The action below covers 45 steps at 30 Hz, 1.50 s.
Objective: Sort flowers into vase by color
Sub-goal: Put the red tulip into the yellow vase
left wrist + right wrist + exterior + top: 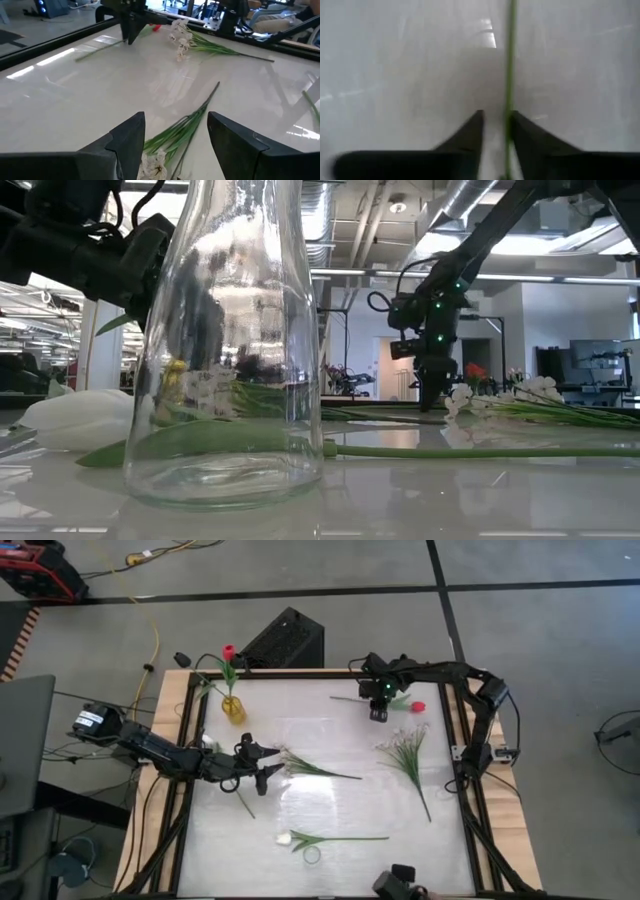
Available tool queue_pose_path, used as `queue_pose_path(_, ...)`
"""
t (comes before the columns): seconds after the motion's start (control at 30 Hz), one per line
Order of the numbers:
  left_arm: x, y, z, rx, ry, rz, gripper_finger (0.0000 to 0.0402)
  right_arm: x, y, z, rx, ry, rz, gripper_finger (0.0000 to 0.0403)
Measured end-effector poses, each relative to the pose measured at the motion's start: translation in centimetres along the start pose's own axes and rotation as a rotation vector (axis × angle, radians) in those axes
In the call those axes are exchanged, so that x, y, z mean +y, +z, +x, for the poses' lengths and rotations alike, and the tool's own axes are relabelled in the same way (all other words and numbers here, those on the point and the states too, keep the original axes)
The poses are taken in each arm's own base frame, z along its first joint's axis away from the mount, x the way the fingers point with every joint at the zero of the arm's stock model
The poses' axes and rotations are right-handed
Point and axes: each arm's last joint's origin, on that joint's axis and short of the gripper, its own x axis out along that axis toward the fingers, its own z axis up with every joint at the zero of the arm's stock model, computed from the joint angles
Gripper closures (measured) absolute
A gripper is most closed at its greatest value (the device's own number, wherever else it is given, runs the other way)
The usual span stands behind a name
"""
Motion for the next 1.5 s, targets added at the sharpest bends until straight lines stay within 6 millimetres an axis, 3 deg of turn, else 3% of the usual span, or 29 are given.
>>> queue_pose_path(0.07,0.0,0.0,0.0,-0.002,-0.001,-0.011,0.0198,0.7,0.3,-0.9,0.013,0.0,-0.026,0.0362)
queue_pose_path(0.1,0.0,0.0,0.0,-0.002,-0.001,-0.02,0.0198,1.2,0.4,-1.4,0.021,-0.004,-0.047,0.0378)
queue_pose_path(0.27,0.0,0.0,0.0,-0.002,0.0,-0.092,0.0198,5.1,2.1,-6.2,-0.099,-0.043,-0.186,0.0383)
queue_pose_path(0.47,0.0,0.0,0.0,0.002,-0.007,-0.303,0.0198,12.9,3.3,-12.0,-0.245,-0.174,-0.463,0.0386)
queue_pose_path(0.53,0.0,0.0,0.1,0.019,-0.031,-0.414,0.0198,15.8,3.1,-13.0,-0.254,-0.261,-0.573,0.0386)
queue_pose_path(0.73,0.1,0.0,0.3,0.102,-0.135,-0.617,0.0198,24.0,2.2,-14.1,-0.287,-0.412,-0.846,0.0386)
queue_pose_path(1.0,-0.6,1.2,0.5,0.049,-0.247,-0.751,0.0198,32.3,3.3,-12.2,-0.336,-0.814,-1.128,0.0386)
queue_pose_path(1.2,-2.3,2.8,2.2,0.062,-0.307,-0.687,0.0198,34.8,5.2,-10.6,-0.411,-0.932,-1.23,0.0386)
queue_pose_path(1.5,-4.6,4.4,7.4,0.146,-0.385,-0.599,0.0198,34.1,7.2,-9.8,-0.386,-1.012,-1.225,0.0386)
